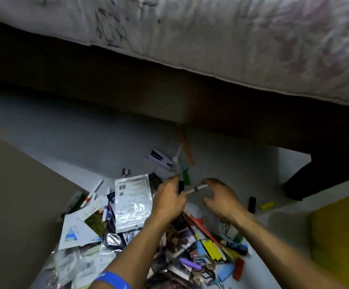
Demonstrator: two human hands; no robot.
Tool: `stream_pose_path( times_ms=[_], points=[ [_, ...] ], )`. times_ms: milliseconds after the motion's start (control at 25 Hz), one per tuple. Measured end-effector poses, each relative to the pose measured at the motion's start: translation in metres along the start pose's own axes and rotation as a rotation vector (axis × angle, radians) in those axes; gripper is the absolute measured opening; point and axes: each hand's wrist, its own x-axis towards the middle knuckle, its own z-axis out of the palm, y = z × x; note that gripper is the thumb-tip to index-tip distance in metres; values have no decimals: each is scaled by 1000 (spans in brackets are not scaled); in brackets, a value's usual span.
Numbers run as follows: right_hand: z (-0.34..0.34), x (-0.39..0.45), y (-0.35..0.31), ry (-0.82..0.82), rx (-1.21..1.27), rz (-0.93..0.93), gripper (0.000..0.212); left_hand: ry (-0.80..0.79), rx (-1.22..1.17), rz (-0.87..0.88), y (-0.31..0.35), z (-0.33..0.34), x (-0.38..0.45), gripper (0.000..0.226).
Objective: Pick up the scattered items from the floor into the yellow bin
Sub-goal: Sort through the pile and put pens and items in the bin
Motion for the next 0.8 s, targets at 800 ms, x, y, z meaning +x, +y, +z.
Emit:
stream_pose_path(
  times_ms=[800],
  points=[
    [88,119,-33,41,-93,-270,44,184,302,-211,-132,-84,84,59]
  ],
)
